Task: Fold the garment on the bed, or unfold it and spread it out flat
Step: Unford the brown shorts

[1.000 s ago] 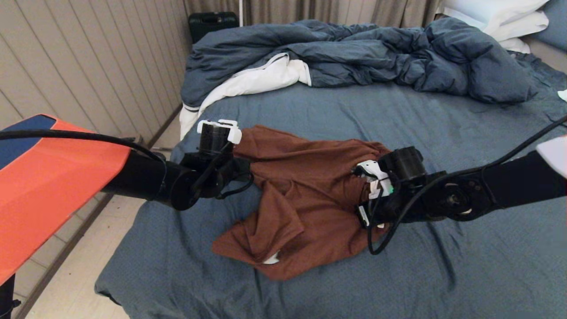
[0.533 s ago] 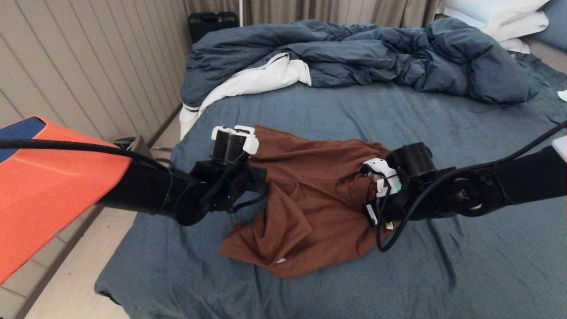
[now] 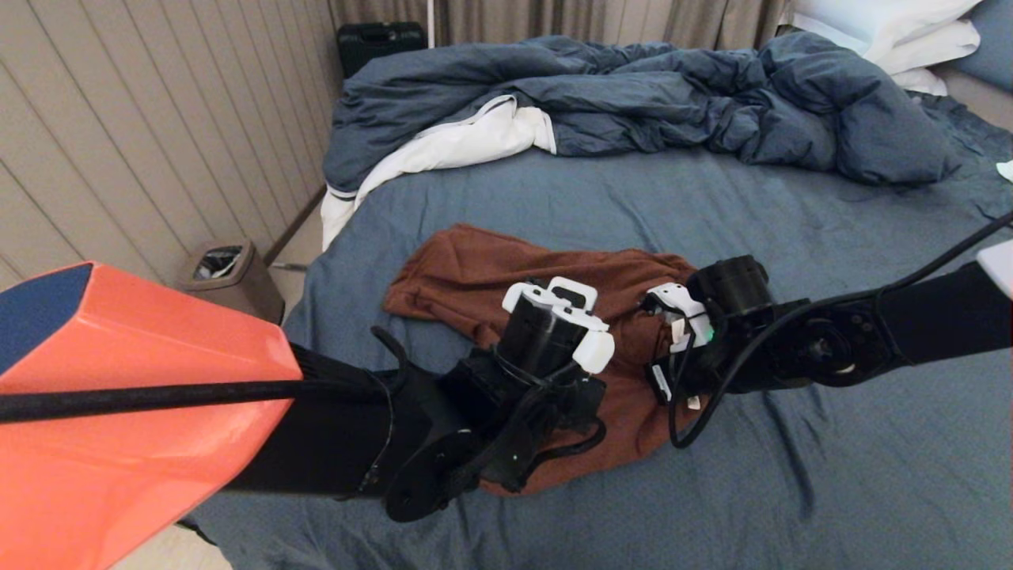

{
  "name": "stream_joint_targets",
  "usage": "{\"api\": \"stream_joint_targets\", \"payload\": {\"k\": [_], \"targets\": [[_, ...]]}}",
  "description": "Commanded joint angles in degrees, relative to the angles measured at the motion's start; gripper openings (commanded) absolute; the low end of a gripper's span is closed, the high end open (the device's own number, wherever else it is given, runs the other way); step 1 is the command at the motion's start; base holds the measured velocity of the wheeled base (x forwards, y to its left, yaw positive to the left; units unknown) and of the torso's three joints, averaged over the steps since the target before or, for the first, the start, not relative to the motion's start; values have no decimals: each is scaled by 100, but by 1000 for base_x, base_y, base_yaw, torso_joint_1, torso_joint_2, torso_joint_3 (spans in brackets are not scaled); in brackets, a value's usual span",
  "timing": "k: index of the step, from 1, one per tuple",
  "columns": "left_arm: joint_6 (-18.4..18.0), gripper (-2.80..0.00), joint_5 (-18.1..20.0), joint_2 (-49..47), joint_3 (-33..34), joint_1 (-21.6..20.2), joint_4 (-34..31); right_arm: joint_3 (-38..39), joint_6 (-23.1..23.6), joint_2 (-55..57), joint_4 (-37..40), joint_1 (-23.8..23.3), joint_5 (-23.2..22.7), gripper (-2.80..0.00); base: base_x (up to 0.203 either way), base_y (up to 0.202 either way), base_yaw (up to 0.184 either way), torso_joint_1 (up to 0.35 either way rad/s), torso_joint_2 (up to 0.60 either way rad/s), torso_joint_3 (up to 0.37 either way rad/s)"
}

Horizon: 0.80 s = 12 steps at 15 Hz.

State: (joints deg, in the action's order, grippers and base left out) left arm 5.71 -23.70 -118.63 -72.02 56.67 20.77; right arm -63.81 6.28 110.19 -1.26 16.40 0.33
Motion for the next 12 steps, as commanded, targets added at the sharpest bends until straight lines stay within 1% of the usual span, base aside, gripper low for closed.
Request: {"api": "stream_joint_targets", "payload": {"k": [1,4,6,9,12], "targets": [[89,-280,38,-76,133,161,-102,0,1,51,-6,13,2,-280,0,0,0,0,0,0],[198,-280,92,-404,186,70,-90,0,-4,55,-6,21,-6,-280,0,0,0,0,0,0],[211,-280,96,-603,172,-223,-65,0,-2,64,-15,21,1,-280,0,0,0,0,0,0],[198,-280,113,-780,35,-819,-71,0,5,73,-15,21,2,-280,0,0,0,0,0,0],[147,-280,369,-921,-279,-1661,-100,0,22,117,-24,13,2,-280,0,0,0,0,0,0]]}}
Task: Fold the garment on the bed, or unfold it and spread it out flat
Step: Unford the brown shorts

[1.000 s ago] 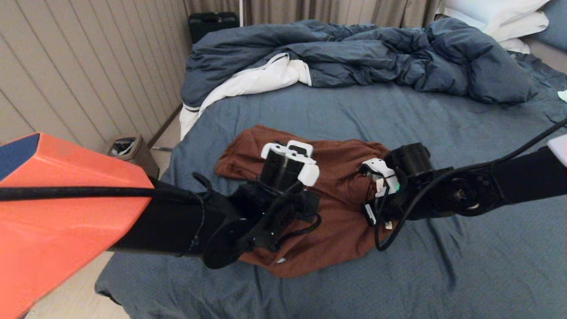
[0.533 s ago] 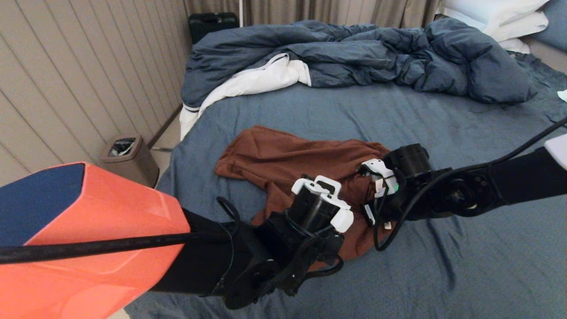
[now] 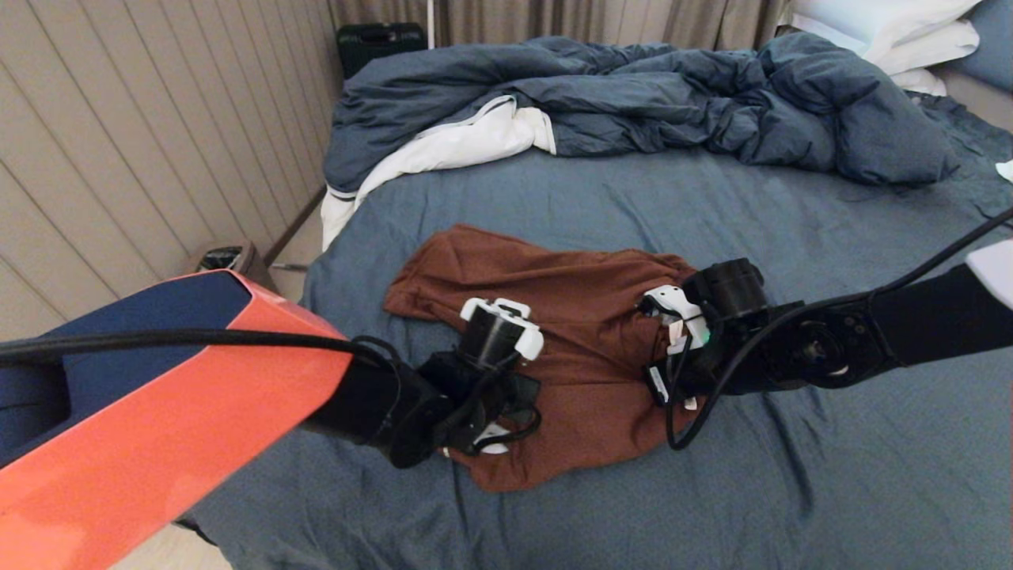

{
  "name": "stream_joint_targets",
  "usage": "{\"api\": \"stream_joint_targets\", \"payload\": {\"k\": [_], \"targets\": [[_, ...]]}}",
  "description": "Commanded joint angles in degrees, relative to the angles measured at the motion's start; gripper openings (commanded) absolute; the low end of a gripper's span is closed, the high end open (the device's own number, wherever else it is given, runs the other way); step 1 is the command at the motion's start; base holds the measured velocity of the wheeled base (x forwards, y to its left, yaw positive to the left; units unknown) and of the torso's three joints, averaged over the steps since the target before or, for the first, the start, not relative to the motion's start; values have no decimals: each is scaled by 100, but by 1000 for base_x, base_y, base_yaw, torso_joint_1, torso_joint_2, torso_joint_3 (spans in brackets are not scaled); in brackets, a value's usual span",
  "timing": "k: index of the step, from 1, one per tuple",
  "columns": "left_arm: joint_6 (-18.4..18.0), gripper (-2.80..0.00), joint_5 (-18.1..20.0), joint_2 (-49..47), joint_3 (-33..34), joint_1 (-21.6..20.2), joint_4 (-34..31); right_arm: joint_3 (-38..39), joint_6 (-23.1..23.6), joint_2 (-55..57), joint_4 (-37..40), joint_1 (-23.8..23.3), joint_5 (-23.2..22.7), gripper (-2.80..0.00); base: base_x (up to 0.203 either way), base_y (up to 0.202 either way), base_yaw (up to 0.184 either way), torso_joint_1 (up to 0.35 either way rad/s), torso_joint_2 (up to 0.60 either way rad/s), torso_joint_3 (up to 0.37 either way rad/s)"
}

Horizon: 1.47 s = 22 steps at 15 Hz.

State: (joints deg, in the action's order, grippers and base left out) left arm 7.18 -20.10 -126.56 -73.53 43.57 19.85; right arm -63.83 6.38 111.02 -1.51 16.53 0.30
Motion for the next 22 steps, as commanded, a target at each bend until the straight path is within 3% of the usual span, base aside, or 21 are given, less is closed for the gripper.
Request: {"api": "stream_joint_targets", "payload": {"k": [1,6,9,12,16,18,22], "targets": [[-7,-280,41,-104,-227,-658,-16,2,21,53,2,-1,5,-280,0,0,0,0,0,0],[-54,-280,501,276,-430,-2033,-33,2,21,148,-7,-9,5,-280,0,0,0,0,0,0],[-117,-280,752,328,-522,-2651,-47,2,30,166,-42,-9,5,-280,0,0,0,0,0,0],[-125,-280,842,239,-1080,-3068,-214,11,21,166,-42,-9,5,-280,0,0,0,0,0,0],[-6,-280,863,545,-1266,-3396,-480,38,18,98,-74,-7,-1,-280,0,0,0,0,0,0],[61,-280,876,986,-810,-3416,-482,242,20,-93,-562,40,-50,-280,0,0,0,0,0,0],[95,-280,1322,2239,-18,-3412,-528,463,-45,-847,-1151,123,-72,-280,0,0,0,0,0,0]]}}
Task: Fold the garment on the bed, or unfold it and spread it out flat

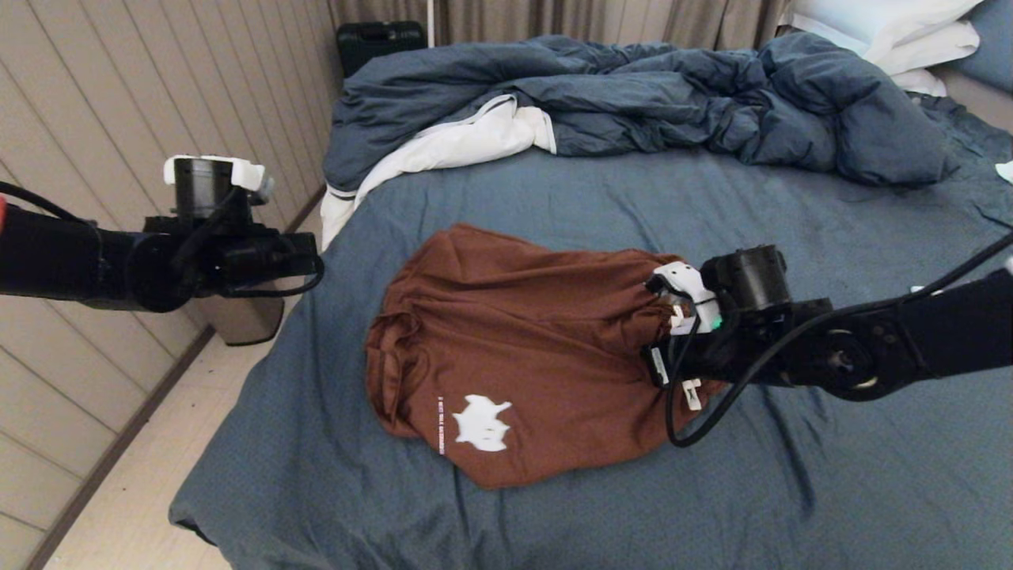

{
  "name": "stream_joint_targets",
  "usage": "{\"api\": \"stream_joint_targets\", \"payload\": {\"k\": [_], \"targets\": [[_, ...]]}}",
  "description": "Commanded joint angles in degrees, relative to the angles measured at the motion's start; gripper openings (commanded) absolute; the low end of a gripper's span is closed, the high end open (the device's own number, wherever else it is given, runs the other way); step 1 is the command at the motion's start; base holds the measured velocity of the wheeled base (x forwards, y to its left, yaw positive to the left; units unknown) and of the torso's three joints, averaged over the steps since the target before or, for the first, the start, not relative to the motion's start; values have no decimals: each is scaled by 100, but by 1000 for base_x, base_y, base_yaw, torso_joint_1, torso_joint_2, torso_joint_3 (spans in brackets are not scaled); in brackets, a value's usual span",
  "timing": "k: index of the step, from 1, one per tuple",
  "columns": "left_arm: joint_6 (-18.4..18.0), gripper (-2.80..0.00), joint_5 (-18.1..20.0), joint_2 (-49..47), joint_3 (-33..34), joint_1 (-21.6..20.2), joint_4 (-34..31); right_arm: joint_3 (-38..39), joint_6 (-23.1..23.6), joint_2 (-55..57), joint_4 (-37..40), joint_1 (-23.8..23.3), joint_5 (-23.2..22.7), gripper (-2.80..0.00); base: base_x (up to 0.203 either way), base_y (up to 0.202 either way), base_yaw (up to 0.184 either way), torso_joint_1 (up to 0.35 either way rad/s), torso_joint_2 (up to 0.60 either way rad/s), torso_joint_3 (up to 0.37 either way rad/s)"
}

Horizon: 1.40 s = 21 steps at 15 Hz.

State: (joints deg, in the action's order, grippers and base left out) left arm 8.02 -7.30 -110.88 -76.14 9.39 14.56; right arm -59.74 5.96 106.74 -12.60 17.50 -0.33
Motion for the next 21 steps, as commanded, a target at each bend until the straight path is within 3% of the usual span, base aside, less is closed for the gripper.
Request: {"api": "stream_joint_targets", "payload": {"k": [1,8,14,16,21], "targets": [[9,-280,83,942,376,8,-68,109,-10,-662,-48,43,-10,-280,0,0,0,0,0,0],[0,-280,211,3178,1137,-24,-951,955,-305,-2987,49,140,-36,-280,0,0,0,0,0,0],[-70,-280,995,6144,2889,-887,-2070,1158,-910,-5865,2406,-73,111,-280,0,0,0,0,0,0],[-70,-280,1117,6869,3848,-988,-2310,1576,-1003,-6790,2855,-319,344,-280,0,0,0,0,0,0],[-67,-280,1470,8469,5100,-1042,-2687,2634,-1058,-8986,3951,-1246,458,-280,0,0,0,0,0,0]]}}
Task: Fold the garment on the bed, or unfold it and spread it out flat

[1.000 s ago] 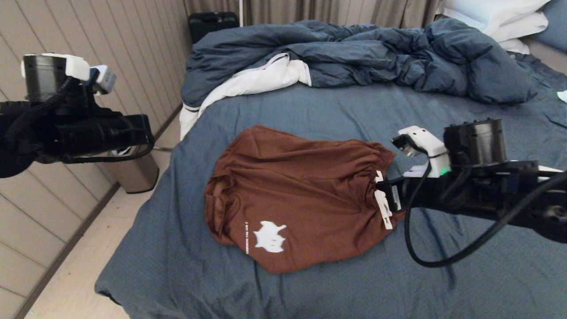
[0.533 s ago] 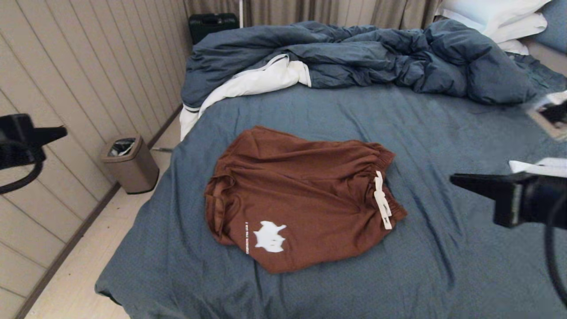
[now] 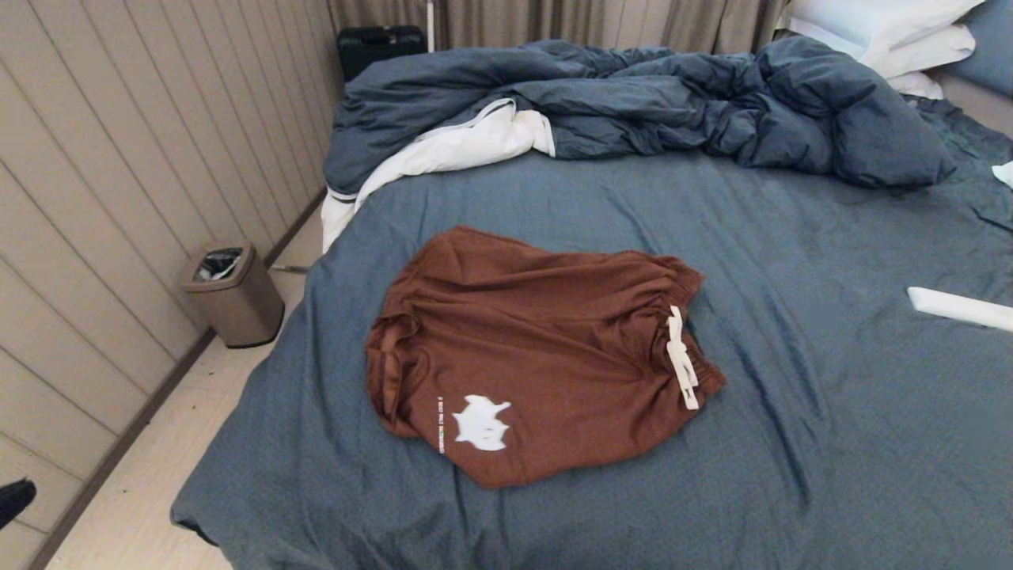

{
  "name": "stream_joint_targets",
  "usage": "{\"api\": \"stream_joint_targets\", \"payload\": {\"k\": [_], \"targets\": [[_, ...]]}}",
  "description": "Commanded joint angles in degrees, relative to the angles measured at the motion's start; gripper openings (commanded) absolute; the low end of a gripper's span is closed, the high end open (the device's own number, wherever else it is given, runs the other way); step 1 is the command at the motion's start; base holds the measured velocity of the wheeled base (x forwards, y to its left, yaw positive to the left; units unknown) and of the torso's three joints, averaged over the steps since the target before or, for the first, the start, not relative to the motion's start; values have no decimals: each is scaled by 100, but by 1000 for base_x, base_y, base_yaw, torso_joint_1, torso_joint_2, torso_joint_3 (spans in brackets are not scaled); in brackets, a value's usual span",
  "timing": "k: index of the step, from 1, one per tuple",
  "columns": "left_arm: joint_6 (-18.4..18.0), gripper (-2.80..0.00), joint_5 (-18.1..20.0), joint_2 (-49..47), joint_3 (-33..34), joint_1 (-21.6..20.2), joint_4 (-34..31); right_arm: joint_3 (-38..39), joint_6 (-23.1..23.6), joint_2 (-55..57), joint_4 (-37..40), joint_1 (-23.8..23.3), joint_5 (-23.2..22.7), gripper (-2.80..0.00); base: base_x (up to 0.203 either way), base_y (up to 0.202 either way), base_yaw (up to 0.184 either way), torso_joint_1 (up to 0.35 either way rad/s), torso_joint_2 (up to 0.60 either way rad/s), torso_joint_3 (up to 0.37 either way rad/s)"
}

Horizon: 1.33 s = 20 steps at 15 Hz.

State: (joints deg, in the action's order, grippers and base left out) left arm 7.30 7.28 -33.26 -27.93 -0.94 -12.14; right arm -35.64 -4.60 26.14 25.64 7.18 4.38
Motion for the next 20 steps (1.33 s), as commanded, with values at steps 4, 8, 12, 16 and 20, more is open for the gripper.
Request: {"api": "stream_joint_targets", "payload": {"k": [4,8,12,16,20], "targets": [[-311,-280,-92,1983,1259,-18,-32,1250,249,-2450,141,-663,-744,-280,0,0,0,0,0,0],[-756,-280,-251,3214,2302,36,548,2978,582,-2596,-1808,-722,-243,-280,0,0,0,0,0,0],[-885,-280,-757,3317,2787,52,1188,3557,466,-2596,-2896,-735,-341,-280,0,0,0,0,0,0],[-693,-280,-799,3309,2793,68,1232,3564,433,-2596,-2722,-727,-402,-280,0,0,0,0,0,0],[-563,-280,-790,3309,2793,77,1250,3564,407,-2596,-2713,-727,-346,-280,0,0,0,0,0,0]]}}
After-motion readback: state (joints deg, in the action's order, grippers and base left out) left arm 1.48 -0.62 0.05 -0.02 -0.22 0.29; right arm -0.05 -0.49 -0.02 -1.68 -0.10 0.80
